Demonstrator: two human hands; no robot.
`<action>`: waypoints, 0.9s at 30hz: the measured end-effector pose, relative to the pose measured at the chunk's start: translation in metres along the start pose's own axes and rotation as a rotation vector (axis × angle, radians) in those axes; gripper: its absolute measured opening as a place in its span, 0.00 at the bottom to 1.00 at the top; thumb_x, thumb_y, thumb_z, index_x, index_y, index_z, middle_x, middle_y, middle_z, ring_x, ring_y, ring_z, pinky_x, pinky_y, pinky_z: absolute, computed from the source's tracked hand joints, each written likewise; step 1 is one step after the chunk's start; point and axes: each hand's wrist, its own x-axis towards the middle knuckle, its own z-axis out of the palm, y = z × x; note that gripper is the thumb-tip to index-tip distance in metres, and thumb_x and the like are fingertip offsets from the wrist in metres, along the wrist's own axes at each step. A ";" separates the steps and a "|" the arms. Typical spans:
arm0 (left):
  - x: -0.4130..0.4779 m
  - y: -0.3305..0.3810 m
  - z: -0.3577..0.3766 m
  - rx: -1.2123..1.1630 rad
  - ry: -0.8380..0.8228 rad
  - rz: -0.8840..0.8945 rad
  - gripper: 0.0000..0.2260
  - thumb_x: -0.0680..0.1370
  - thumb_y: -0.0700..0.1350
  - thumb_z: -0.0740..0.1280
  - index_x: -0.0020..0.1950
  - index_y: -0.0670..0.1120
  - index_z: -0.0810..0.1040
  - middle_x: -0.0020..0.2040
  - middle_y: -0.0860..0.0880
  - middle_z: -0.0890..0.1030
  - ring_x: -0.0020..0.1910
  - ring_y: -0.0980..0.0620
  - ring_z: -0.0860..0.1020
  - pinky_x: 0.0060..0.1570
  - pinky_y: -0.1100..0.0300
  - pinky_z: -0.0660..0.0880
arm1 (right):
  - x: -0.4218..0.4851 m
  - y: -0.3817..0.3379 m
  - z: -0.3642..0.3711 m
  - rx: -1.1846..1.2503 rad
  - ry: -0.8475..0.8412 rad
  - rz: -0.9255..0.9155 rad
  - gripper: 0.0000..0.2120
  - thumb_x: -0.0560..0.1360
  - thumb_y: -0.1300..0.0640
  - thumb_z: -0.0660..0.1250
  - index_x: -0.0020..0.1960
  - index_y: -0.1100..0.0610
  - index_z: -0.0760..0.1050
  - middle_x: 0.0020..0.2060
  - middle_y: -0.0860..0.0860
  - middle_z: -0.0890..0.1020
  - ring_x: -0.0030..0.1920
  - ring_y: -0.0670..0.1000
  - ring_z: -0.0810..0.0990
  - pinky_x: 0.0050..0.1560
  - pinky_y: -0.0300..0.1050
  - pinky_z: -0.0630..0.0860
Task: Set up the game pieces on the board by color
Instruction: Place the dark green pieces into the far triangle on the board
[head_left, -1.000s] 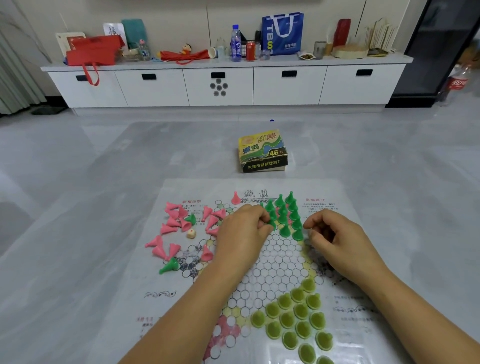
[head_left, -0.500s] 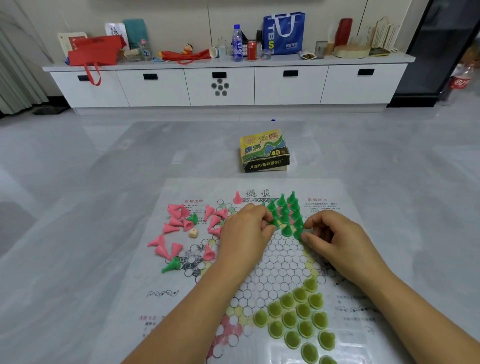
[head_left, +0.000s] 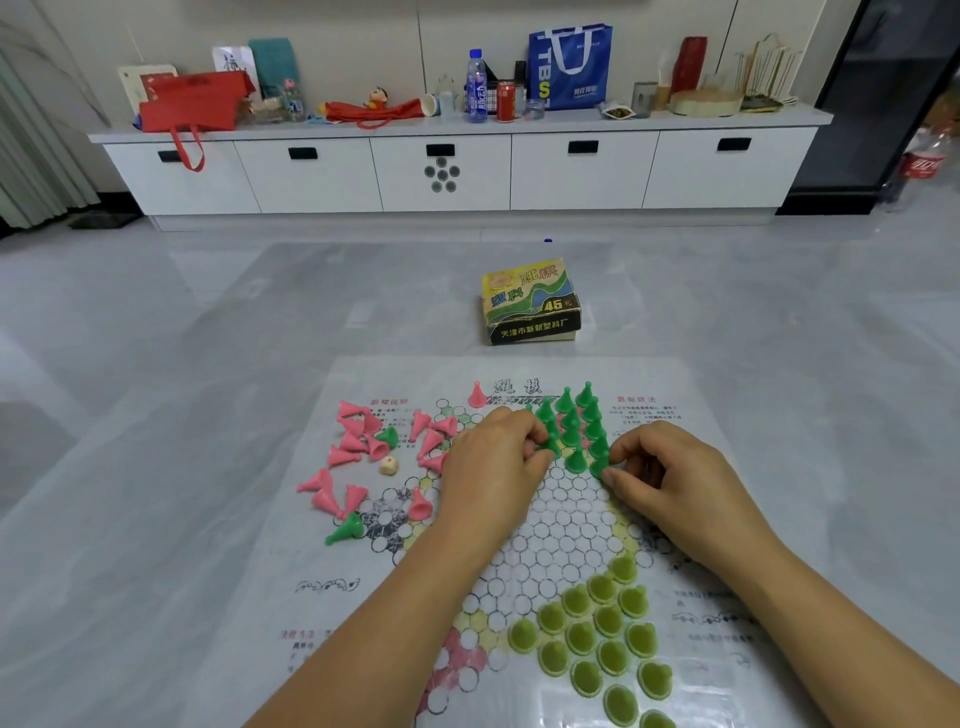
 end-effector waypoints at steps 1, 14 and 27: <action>0.000 0.000 0.000 0.000 0.000 -0.002 0.05 0.74 0.44 0.66 0.48 0.46 0.78 0.40 0.53 0.72 0.39 0.56 0.70 0.42 0.62 0.66 | 0.000 0.000 0.000 0.001 0.000 0.000 0.06 0.70 0.55 0.70 0.41 0.48 0.74 0.37 0.44 0.76 0.38 0.42 0.74 0.40 0.40 0.72; -0.005 0.000 -0.010 -0.042 -0.012 -0.012 0.06 0.75 0.40 0.63 0.51 0.46 0.76 0.42 0.53 0.73 0.42 0.55 0.73 0.46 0.61 0.71 | -0.001 -0.001 -0.002 0.083 -0.013 0.040 0.08 0.71 0.56 0.68 0.40 0.45 0.72 0.33 0.45 0.76 0.36 0.40 0.73 0.34 0.32 0.69; 0.007 -0.072 -0.089 0.282 0.144 -0.409 0.06 0.74 0.45 0.66 0.50 0.49 0.79 0.51 0.47 0.78 0.53 0.45 0.75 0.56 0.49 0.70 | -0.002 -0.004 -0.004 0.123 -0.003 0.058 0.07 0.72 0.59 0.66 0.39 0.47 0.74 0.32 0.46 0.78 0.35 0.43 0.74 0.33 0.33 0.69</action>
